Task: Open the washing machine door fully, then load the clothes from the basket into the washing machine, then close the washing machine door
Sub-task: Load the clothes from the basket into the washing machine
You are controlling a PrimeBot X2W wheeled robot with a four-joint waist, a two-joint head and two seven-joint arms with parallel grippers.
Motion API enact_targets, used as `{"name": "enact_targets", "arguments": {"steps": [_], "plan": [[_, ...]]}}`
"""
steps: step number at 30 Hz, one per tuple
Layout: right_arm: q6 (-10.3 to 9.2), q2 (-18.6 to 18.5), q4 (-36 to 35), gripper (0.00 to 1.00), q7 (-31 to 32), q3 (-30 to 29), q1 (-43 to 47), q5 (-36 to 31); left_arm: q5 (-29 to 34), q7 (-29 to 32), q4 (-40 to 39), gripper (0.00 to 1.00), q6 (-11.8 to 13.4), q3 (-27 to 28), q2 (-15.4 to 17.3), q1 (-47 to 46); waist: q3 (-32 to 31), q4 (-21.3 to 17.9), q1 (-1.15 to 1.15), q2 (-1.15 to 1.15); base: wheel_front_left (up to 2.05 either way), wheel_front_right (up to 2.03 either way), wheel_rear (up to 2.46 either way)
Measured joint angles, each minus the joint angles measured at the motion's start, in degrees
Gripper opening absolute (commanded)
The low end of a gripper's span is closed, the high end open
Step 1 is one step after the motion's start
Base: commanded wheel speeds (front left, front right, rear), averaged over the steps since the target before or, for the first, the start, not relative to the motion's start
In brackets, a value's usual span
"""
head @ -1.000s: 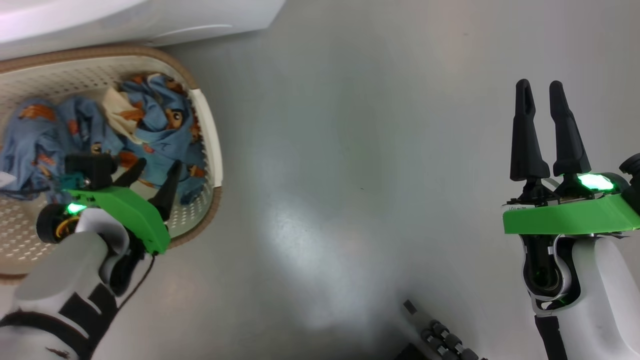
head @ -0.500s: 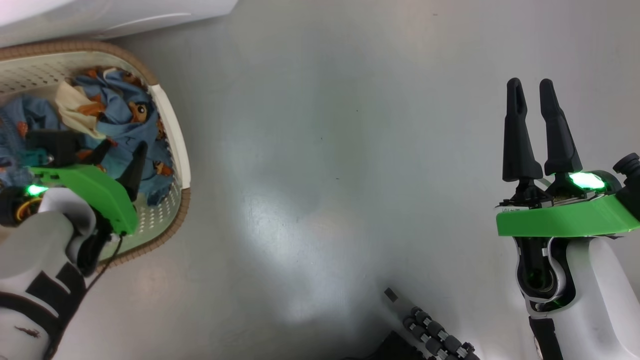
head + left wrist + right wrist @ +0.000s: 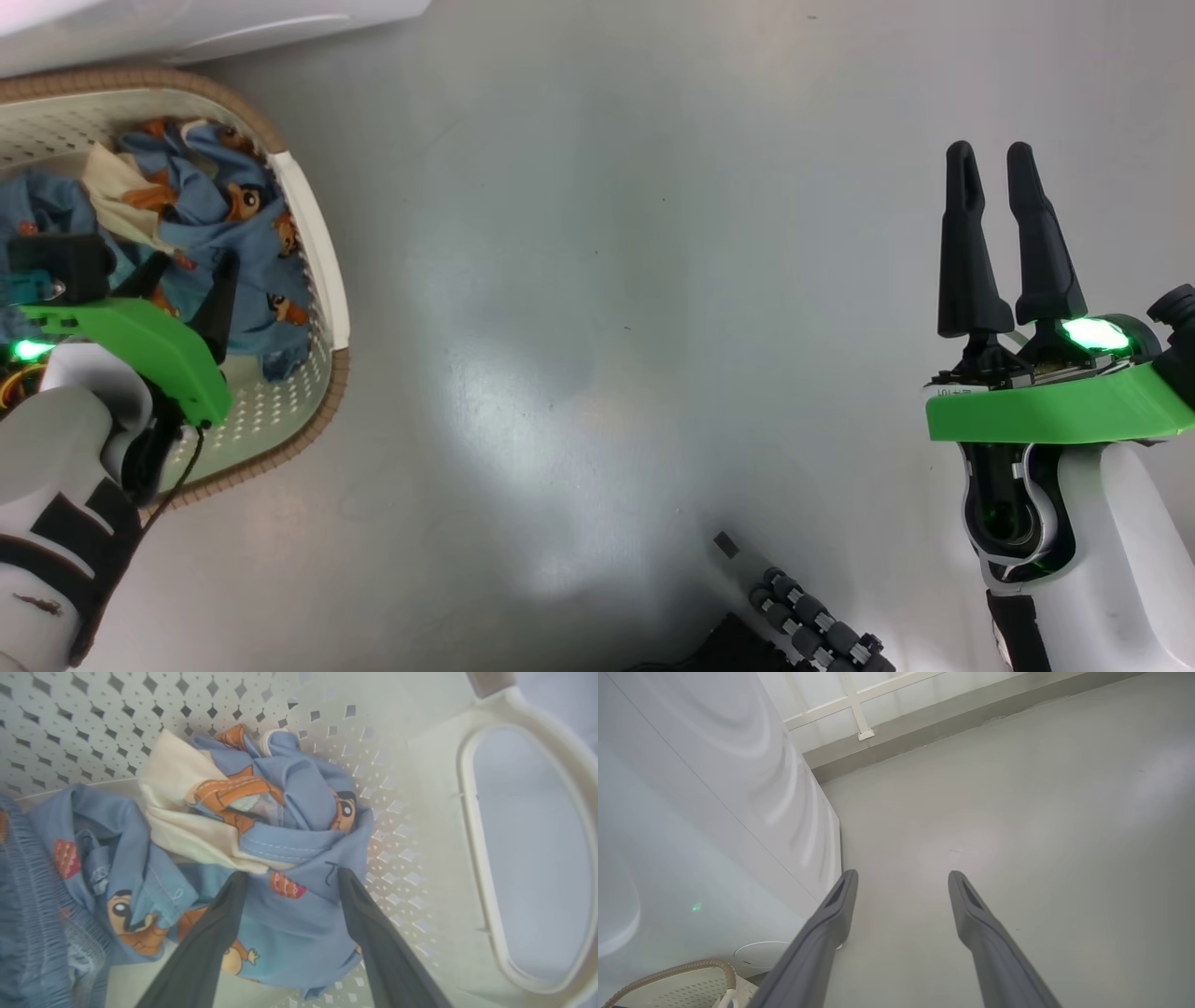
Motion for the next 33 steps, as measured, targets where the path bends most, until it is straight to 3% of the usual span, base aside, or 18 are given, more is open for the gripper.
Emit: {"name": "enact_targets", "arguments": {"steps": [7, 8, 9, 10, 11, 25, 33], "plan": [[0.0, 0.0, -0.34, 1.0, 0.0, 0.04, 0.03, 0.0, -1.34, 0.93, -1.94, 1.0, 0.0, -1.85, -0.04, -0.23, 0.13, -0.42, 0.0, 0.0, 0.0, 0.0, 0.0], [0.0, 0.0, -0.34, 1.0, 0.0, 0.03, 0.06, 0.0, -1.37, 0.93, -2.05, 0.94, 0.0, -2.23, -0.03, -0.41, 0.02, -0.44, 0.0, 0.0, 0.0, 0.0, 0.0], [0.0, 0.0, -0.34, 1.0, 0.0, 0.03, 0.1, 0.0, -1.46, 0.94, -2.15, 0.48, 0.0, -2.55, 0.0, -0.61, -0.1, -0.46, 0.0, 0.0, 0.0, 0.0, 0.0], [0.0, 0.0, -0.33, 1.0, 0.0, 0.03, 0.12, 0.0, -1.79, 0.96, -2.25, 0.36, 0.0, -2.78, 0.02, -0.73, -0.23, -0.49, 0.0, 0.0, 0.0, 0.0, 0.0], [0.0, 0.0, -0.33, 1.0, 0.0, 0.03, 0.13, 0.0, -2.33, 1.11, -2.32, 0.0, 0.0, -3.03, 0.02, -0.73, -0.4, -0.51, 0.0, 0.0, 0.0, 0.0, 0.0], [0.0, 0.01, 0.0, 1.0, 0.0, -0.76, 0.18, -0.86, -8.53, -2.29, -3.68, 0.0, 0.01, -2.89, -1.45, 2.12, -5.61, 1.19, 0.0, 0.0, 0.0, 0.0, 0.0], [0.0, 0.0, 1.13, 1.0, 0.0, -2.2, 0.92, -2.32, -7.88, -3.2, -8.62, 0.0, 0.01, 3.61, -2.1, 6.36, -10.75, 3.44, 0.0, 0.0, 0.0, 0.0, 0.0]]}}
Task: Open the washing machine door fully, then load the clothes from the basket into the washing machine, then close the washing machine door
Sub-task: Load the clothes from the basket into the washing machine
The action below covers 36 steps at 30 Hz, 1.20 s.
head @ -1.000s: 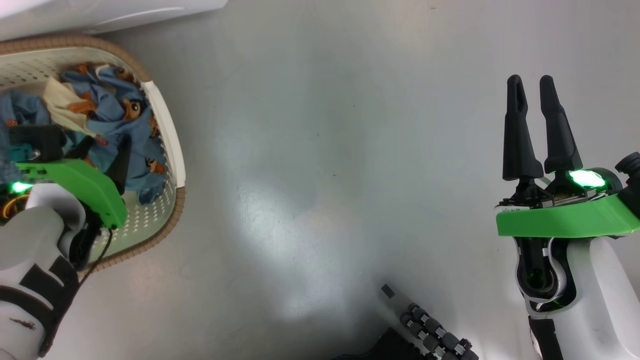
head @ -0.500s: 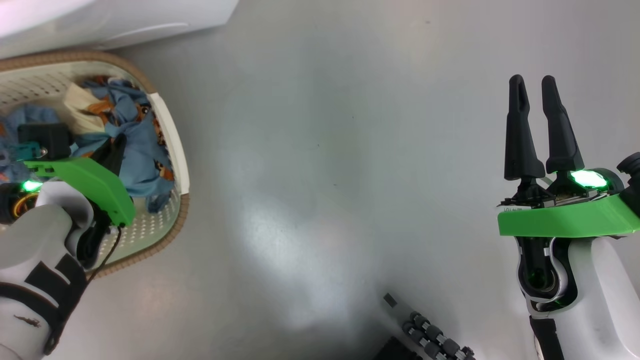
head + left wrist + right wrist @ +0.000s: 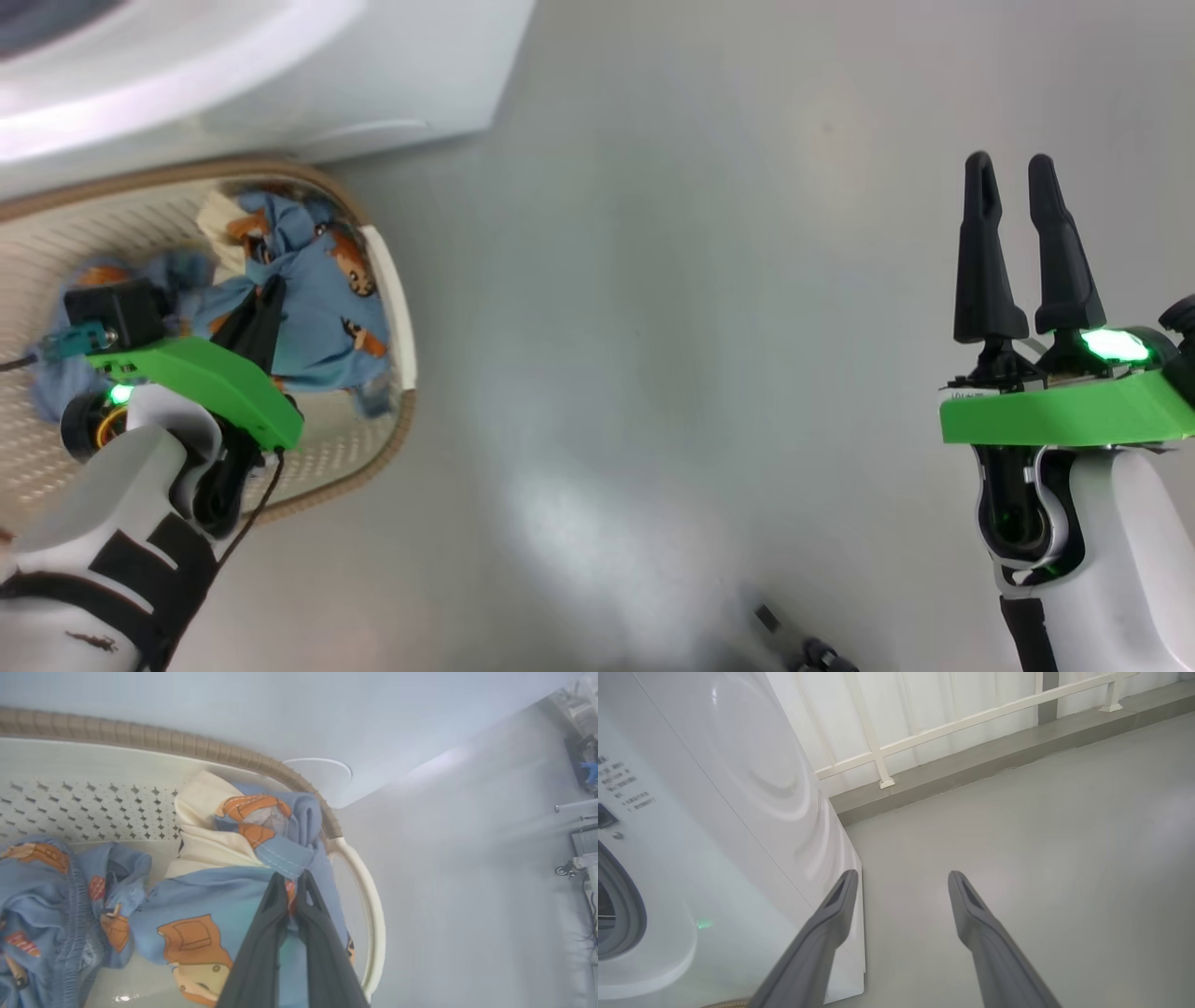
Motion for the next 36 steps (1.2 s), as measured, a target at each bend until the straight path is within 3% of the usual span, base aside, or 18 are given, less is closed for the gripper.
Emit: {"name": "enact_targets", "arguments": {"steps": [7, 15, 36], "plan": [[0.0, -0.01, 0.85, 1.0, -0.01, -1.49, 2.42, -1.72, 9.14, -0.16, -6.04, 0.0, 0.0, 12.11, -0.69, 7.15, -5.02, 2.5, 0.0, 0.0, 0.0, 0.0, 0.0], [0.0, 0.01, 1.85, 1.0, 0.0, -2.98, 6.75, -2.44, 18.91, -0.16, -12.77, 0.0, 0.0, 23.39, -3.68, 15.88, -11.01, 5.63, 0.0, 0.0, 0.0, 0.0, 0.0], [0.0, -2.19, 3.22, 1.0, 0.0, -4.37, 15.02, -2.76, 35.1, -0.16, -29.49, 0.0, 0.0, 39.56, -5.83, 31.6, -24.51, 11.04, 0.0, 0.0, 0.0, 0.0, 0.0]]}}
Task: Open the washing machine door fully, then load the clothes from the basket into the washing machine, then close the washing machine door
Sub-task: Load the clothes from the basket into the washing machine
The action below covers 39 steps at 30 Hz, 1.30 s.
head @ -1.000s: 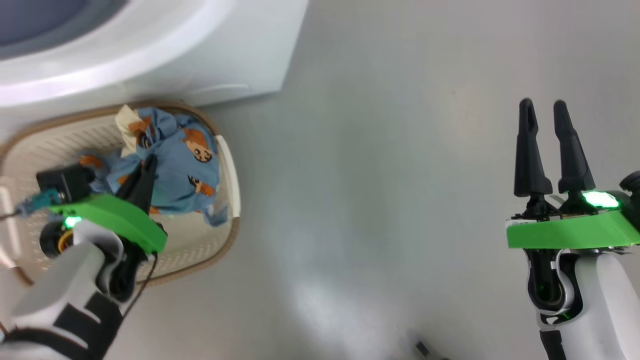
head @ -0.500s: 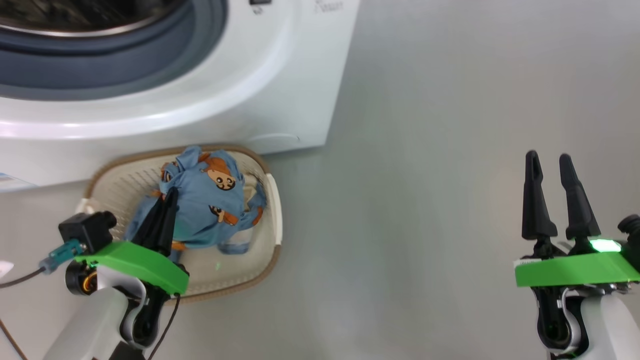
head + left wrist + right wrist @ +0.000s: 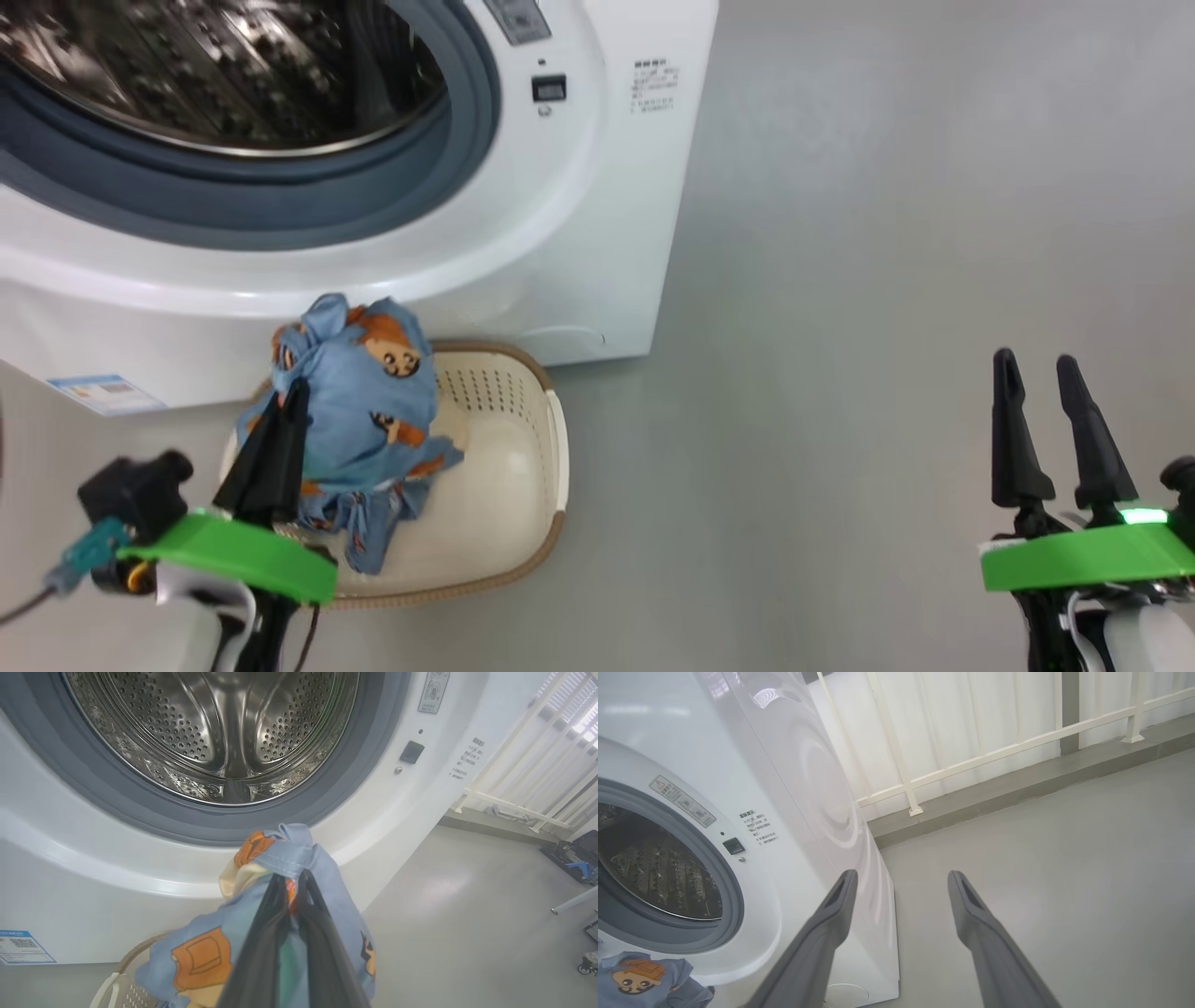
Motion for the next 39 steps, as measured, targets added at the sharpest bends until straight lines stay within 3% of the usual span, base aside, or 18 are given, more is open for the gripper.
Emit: {"name": "enact_targets", "arguments": {"steps": [16, 22, 33, 39], "plan": [[0.0, -1.64, 0.02, 1.0, 0.0, -2.45, 4.16, 0.02, 11.87, -0.01, -13.56, 0.0, 0.0, 10.46, -5.12, 13.84, -4.96, 3.6, 0.0, 0.0, 0.0, 0.0, 0.0], [0.0, -1.74, 0.19, 1.0, 0.0, -2.71, 5.71, 0.07, 13.17, -0.01, -15.89, 0.0, 0.0, 12.56, -6.98, 16.72, -6.08, 4.58, 0.0, 0.0, 0.0, 0.0, 0.0], [0.0, -1.74, -0.13, 1.0, 0.0, -2.63, 6.72, 0.08, 13.36, -0.01, -16.5, 0.0, 0.0, 13.56, -8.05, 17.15, -5.07, 4.76, 0.0, 0.0, 0.0, 0.0, 0.0], [0.0, -1.25, -0.29, 1.0, 0.0, -2.61, 6.1, 0.08, 13.46, -0.01, -16.48, 0.0, 0.0, 13.71, -7.94, 11.6, -2.35, 4.5, 0.0, 0.0, 0.0, 0.0, 0.0]]}}
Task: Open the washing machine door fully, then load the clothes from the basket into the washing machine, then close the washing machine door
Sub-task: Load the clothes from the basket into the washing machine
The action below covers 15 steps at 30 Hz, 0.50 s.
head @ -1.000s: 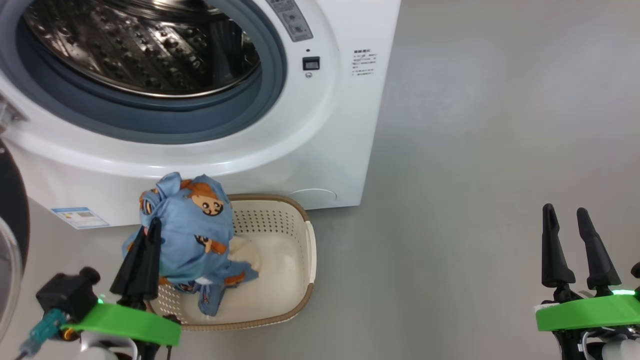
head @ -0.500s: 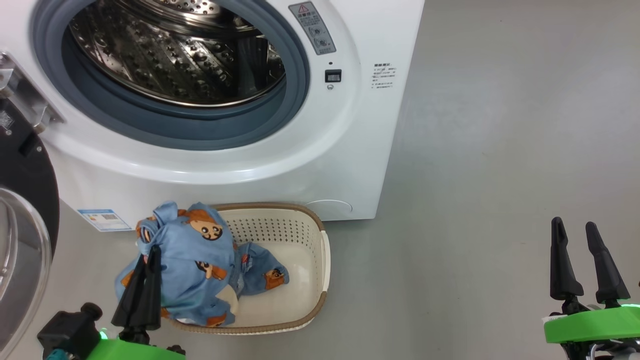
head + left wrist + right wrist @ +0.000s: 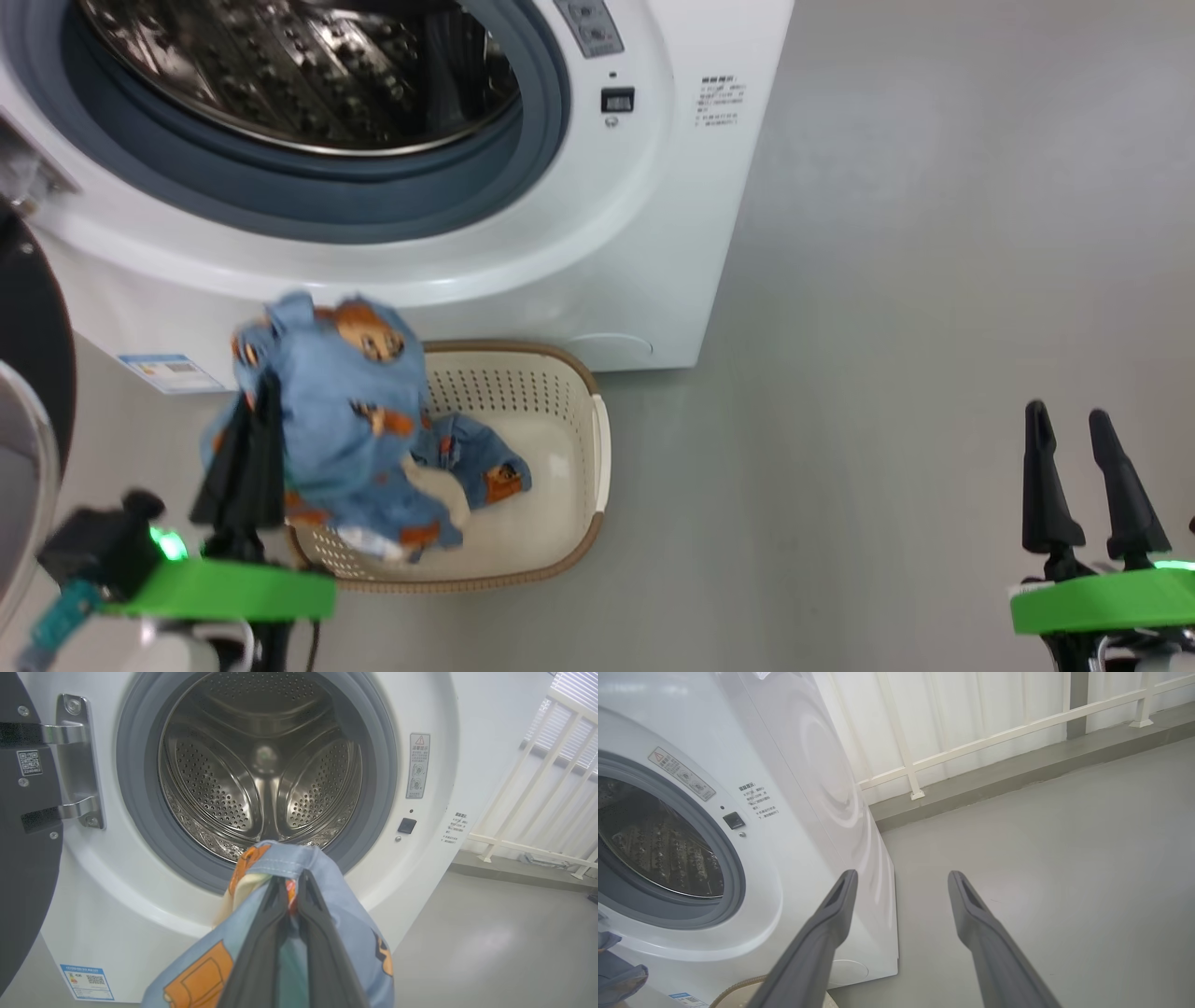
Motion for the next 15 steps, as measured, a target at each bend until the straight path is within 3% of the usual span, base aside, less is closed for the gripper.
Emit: {"name": "enact_targets", "arguments": {"steps": [8, 15], "plan": [[0.0, 0.63, -0.65, 1.0, 0.0, 0.6, -4.21, -0.08, 2.2, -0.09, 2.04, 0.0, 0.0, 1.92, 2.12, -13.38, 5.09, -1.23, 0.0, 0.0, 0.0, 0.0, 0.0], [0.0, 1.49, -0.8, 1.0, 0.0, 1.77, -7.62, -0.09, 4.01, -0.31, 11.28, 0.0, 0.0, 2.15, 3.91, -26.94, 9.44, -2.81, 0.0, 0.0, 0.0, 0.0, 0.0]]}}
